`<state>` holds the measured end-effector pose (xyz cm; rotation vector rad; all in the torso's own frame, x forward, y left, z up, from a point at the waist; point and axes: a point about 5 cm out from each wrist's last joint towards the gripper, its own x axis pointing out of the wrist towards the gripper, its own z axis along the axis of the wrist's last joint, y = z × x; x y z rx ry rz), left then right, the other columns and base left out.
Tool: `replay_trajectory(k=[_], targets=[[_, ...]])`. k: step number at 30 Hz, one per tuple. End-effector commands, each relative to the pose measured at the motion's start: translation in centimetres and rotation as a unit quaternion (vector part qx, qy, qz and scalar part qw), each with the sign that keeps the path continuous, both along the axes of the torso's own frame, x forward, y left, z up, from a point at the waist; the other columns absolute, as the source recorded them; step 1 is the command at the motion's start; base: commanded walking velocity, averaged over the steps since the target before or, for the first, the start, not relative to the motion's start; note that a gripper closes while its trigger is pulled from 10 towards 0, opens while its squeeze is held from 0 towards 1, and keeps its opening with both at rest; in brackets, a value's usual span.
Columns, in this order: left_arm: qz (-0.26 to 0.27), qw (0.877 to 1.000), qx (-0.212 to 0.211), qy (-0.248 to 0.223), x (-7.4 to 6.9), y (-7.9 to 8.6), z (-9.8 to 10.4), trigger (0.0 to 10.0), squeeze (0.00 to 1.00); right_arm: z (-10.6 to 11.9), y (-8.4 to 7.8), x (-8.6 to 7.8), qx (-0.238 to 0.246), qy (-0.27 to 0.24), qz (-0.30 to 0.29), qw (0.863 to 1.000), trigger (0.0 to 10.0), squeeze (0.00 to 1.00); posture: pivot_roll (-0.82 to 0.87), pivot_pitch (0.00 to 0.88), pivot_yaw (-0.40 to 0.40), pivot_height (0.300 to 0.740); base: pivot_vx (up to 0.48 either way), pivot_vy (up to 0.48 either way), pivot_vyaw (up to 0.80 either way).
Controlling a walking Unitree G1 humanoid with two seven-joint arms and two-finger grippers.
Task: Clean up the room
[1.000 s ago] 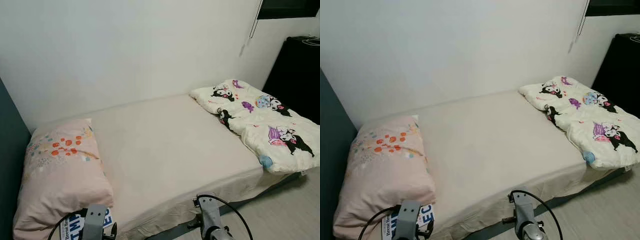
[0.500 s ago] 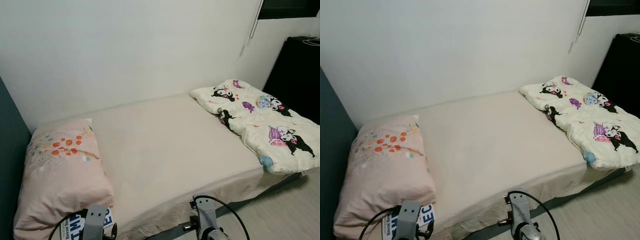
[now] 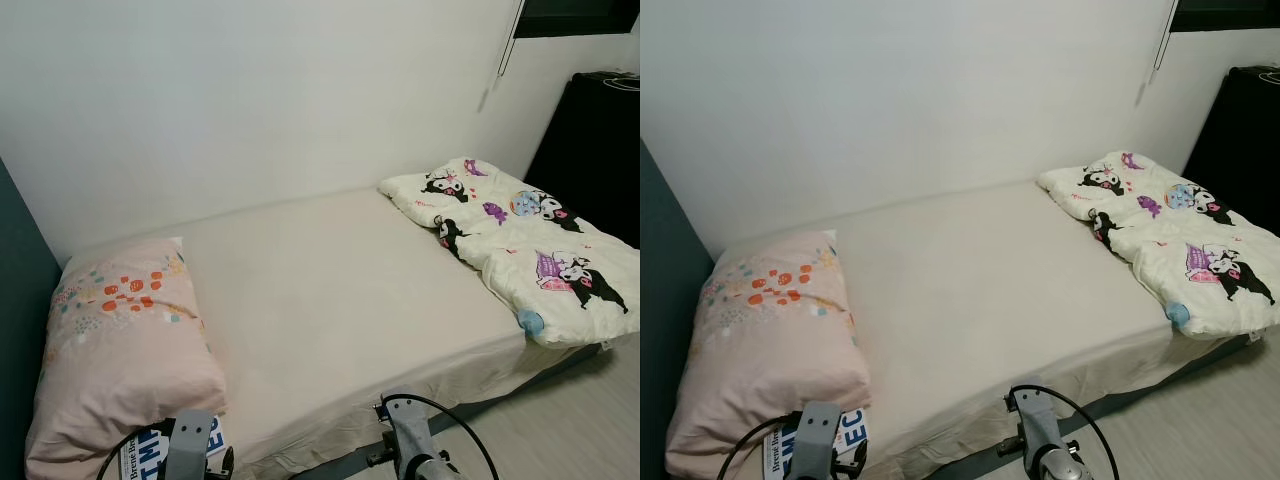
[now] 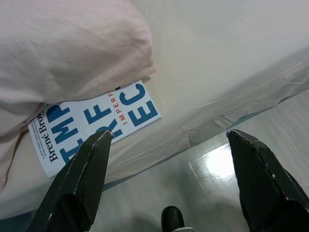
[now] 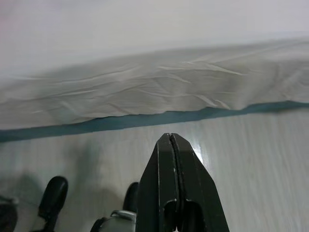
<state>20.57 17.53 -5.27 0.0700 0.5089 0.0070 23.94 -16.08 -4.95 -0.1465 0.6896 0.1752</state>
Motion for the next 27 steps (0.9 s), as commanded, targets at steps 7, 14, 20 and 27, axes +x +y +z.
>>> replay_trajectory(k=[7,14,20,27], targets=[[0.007,1.0,0.0,-0.001,-0.19,0.27,-0.08,10.0,0.0,0.16,0.23,0.39,-0.009,0.0,-0.007,1.0,10.0,0.0,0.03,0.026,-0.032,0.74,0.0,0.0,0.0],[0.007,1.0,-0.002,-0.003,-0.02,0.22,0.01,10.0,0.0,0.28,0.49,0.55,-0.008,-0.003,0.001,1.0,10.0,0.0,0.03,0.025,-0.035,0.74,0.0,0.0,0.0],[0.007,1.0,-0.003,-0.002,0.01,0.2,0.01,10.0,0.0,0.16,0.26,0.4,-0.01,0.001,-0.004,1.0,10.0,0.0,0.03,0.024,-0.035,0.74,0.0,0.0,0.0],[0.004,1.0,-0.004,-0.004,-0.02,0.04,0.02,10.0,0.0,0.09,0.25,0.31,-0.012,0.003,-0.004,1.0,10.0,0.0,0.03,0.025,-0.032,0.74,0.0,0.0,0.0]])
